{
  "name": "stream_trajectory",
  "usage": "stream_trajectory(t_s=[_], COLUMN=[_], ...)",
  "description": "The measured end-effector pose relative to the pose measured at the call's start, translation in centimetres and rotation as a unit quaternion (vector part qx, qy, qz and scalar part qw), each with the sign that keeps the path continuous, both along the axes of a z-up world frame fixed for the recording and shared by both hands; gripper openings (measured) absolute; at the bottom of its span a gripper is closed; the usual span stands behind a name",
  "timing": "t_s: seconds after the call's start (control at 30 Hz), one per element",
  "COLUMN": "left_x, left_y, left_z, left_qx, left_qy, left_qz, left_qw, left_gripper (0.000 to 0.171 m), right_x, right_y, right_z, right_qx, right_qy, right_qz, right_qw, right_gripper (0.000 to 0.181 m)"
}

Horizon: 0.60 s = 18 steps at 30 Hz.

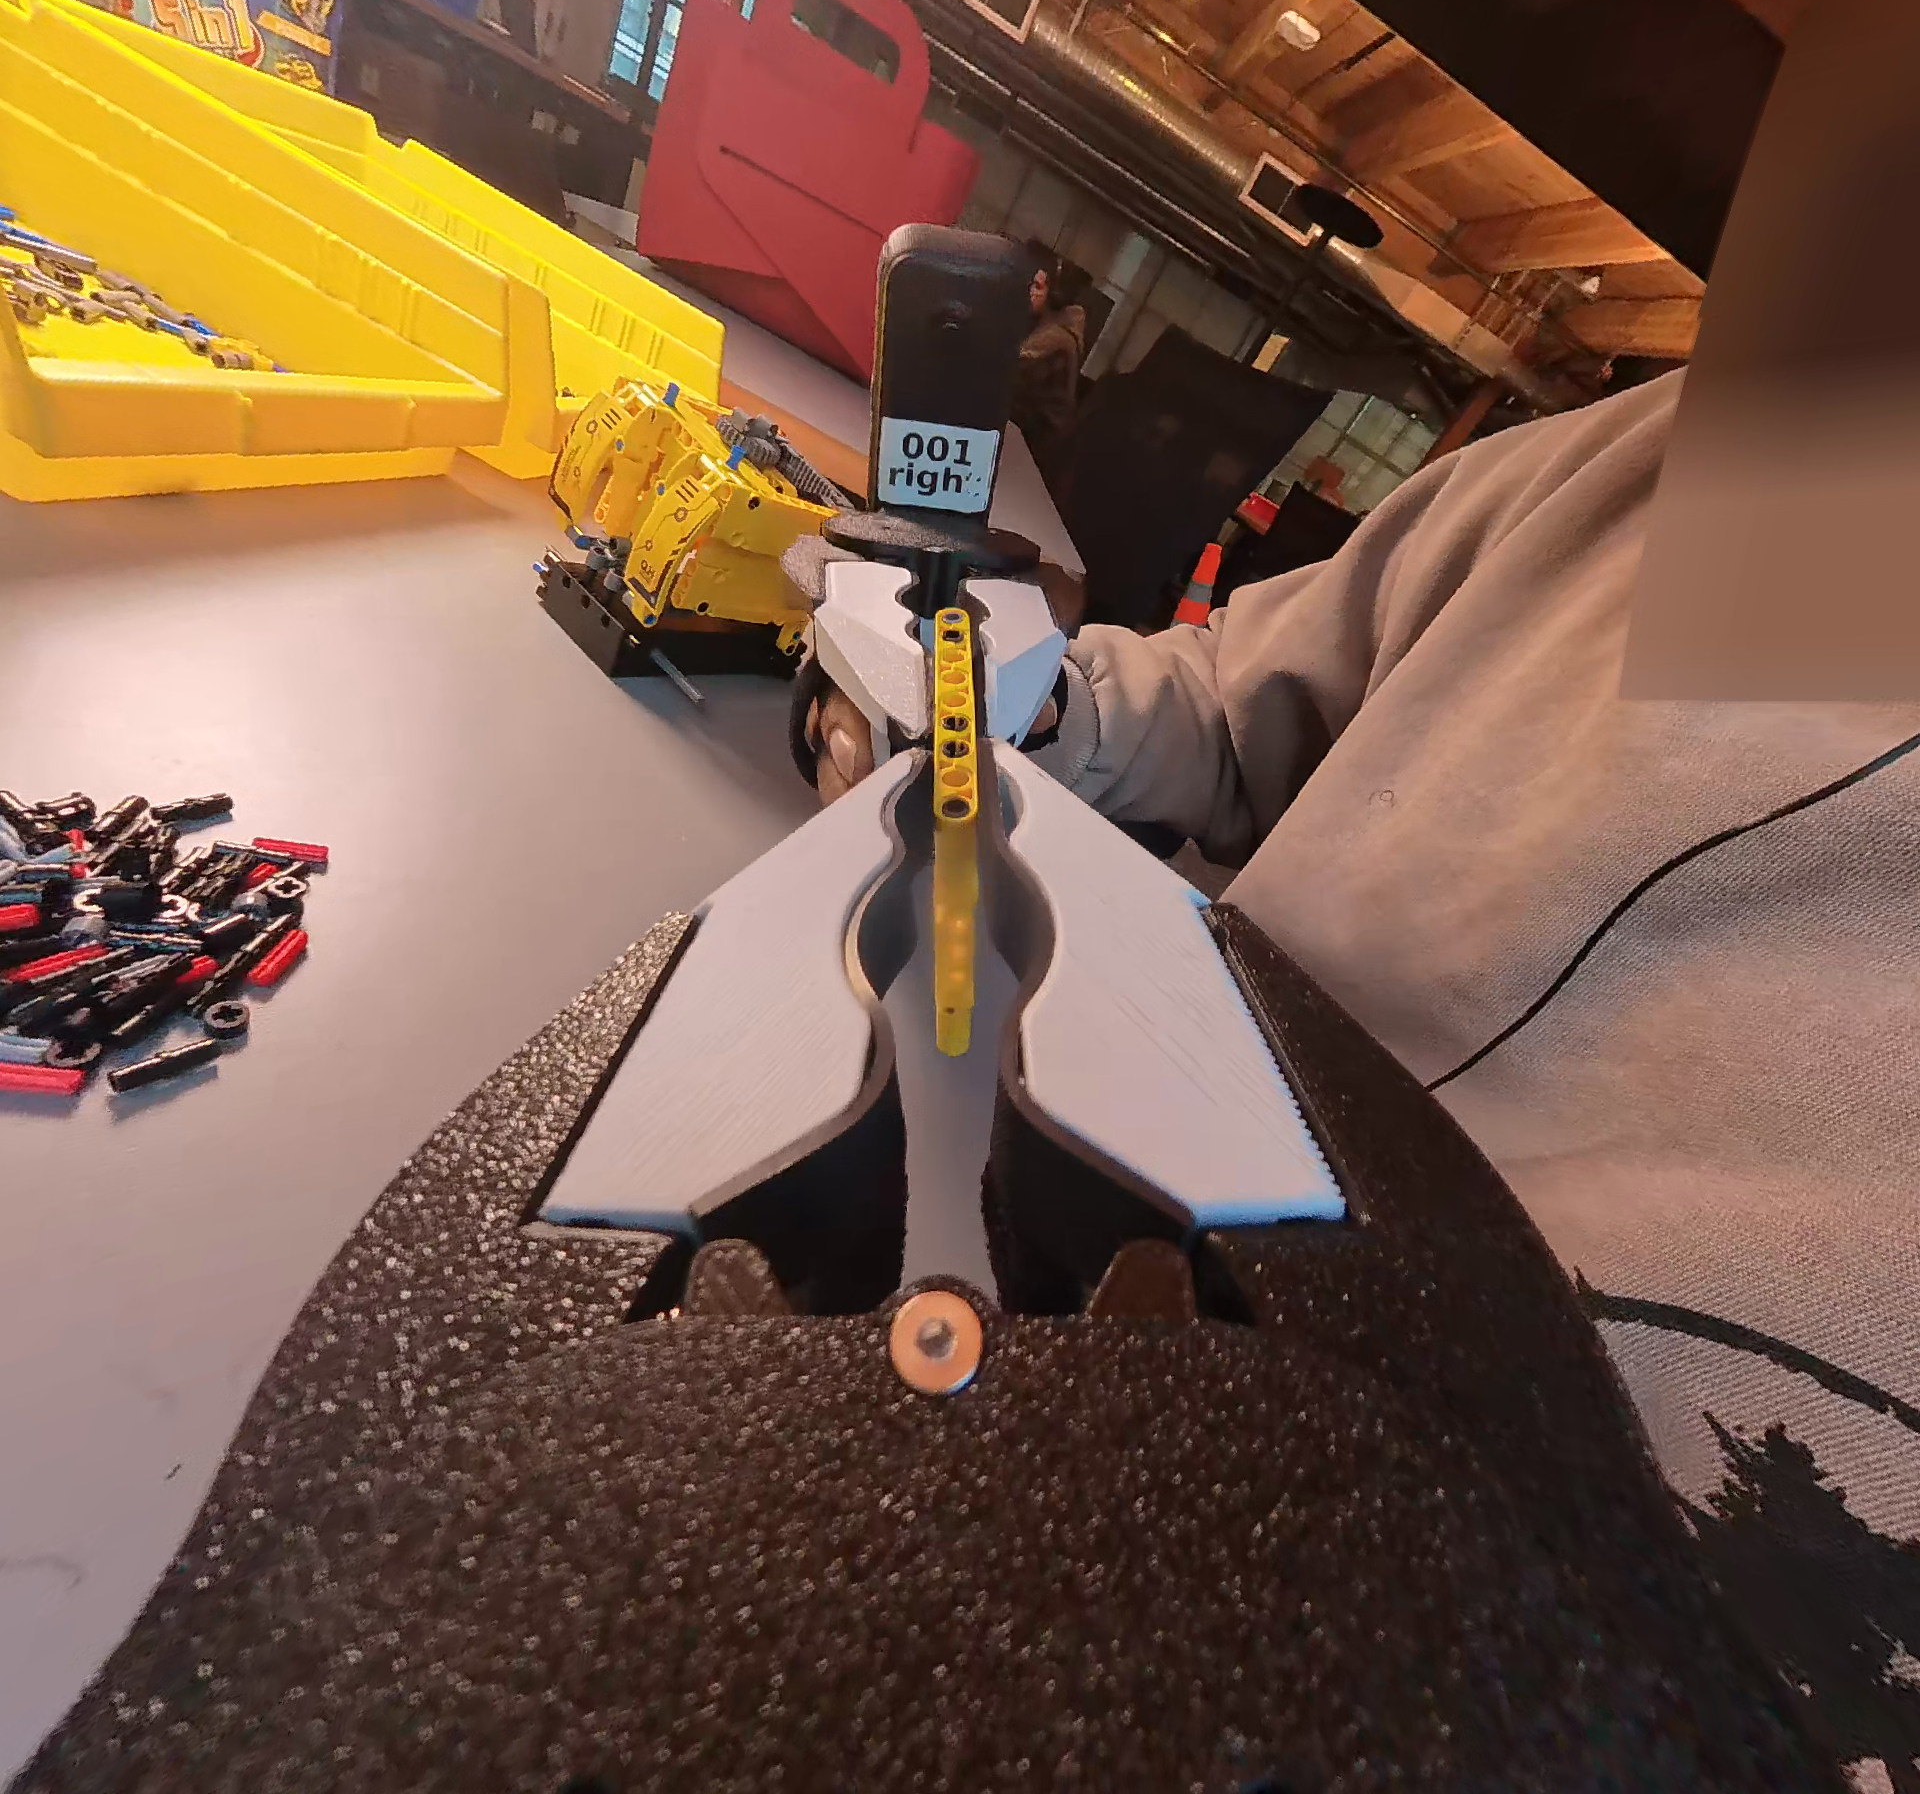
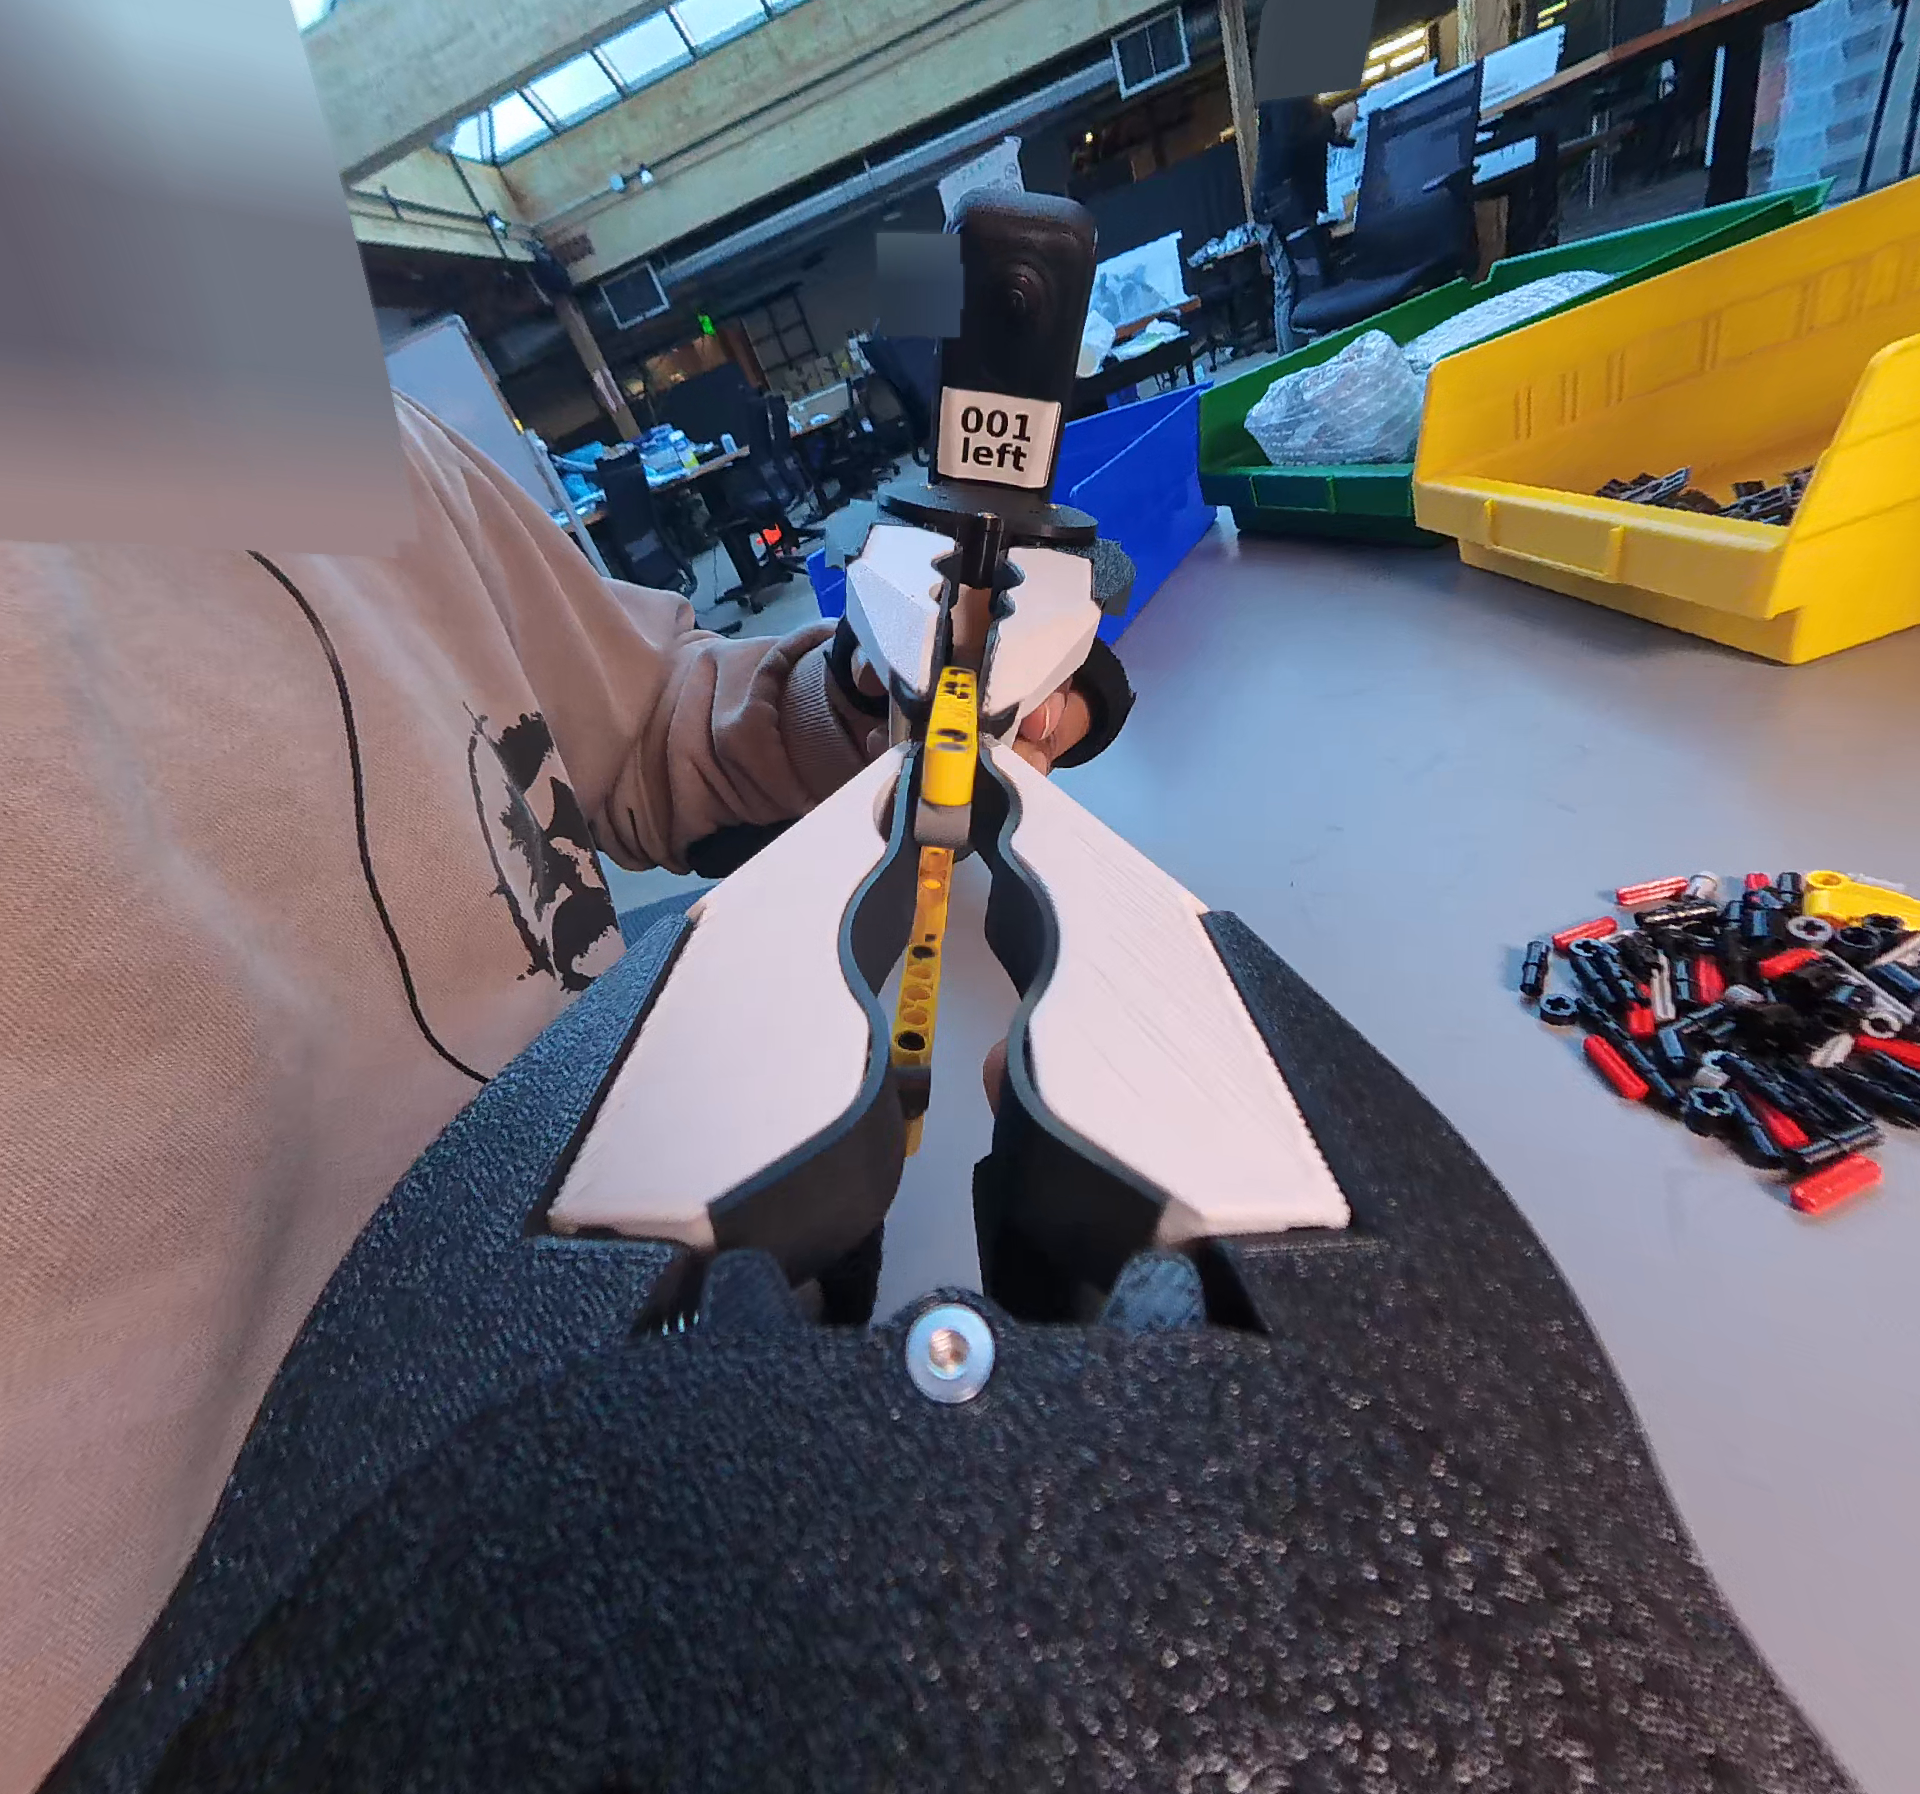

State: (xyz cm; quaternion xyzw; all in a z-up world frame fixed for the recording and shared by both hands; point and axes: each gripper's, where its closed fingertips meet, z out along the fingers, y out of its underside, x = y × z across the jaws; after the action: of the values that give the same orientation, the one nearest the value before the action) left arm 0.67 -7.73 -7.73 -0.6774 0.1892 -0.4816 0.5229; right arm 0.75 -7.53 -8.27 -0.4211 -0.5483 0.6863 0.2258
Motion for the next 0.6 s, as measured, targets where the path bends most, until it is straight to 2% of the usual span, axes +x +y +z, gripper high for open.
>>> stream_trajectory(t_s=[0.2,0.33,0.43,0.5,0.6], left_x=[-0.4,-0.5,-0.2,-0.3,-0.5], left_y=[0.2,0.2,0.2,0.3,0.4], left_z=[0.2,0.4,0.4,0.6,-0.2], left_qx=[0.004,0.009,0.011,0.016,-0.002], left_qy=[-0.010,-0.011,-0.010,-0.004,-0.003], left_qz=[0.011,0.013,0.011,0.011,0.007], left_qw=[1.000,1.000,1.000,1.000,1.000], left_gripper=[0.003,0.003,0.004,0.004,0.005], right_x=[-0.3,-0.5,-0.6,-0.6,-0.8], right_y=[-0.1,-0.4,-1.5,-1.3,-1.1], right_z=[-0.4,-1.0,-2.6,-2.3,-3.0], right_qx=[-0.011,0.014,0.046,0.058,0.061], right_qy=[-0.005,-0.014,-0.040,-0.036,-0.058], right_qz=[-0.007,-0.012,0.000,-0.003,-0.002], right_qw=[1.000,1.000,0.998,0.998,0.996], right_gripper=[0.006,0.006,0.007,0.007,0.007])
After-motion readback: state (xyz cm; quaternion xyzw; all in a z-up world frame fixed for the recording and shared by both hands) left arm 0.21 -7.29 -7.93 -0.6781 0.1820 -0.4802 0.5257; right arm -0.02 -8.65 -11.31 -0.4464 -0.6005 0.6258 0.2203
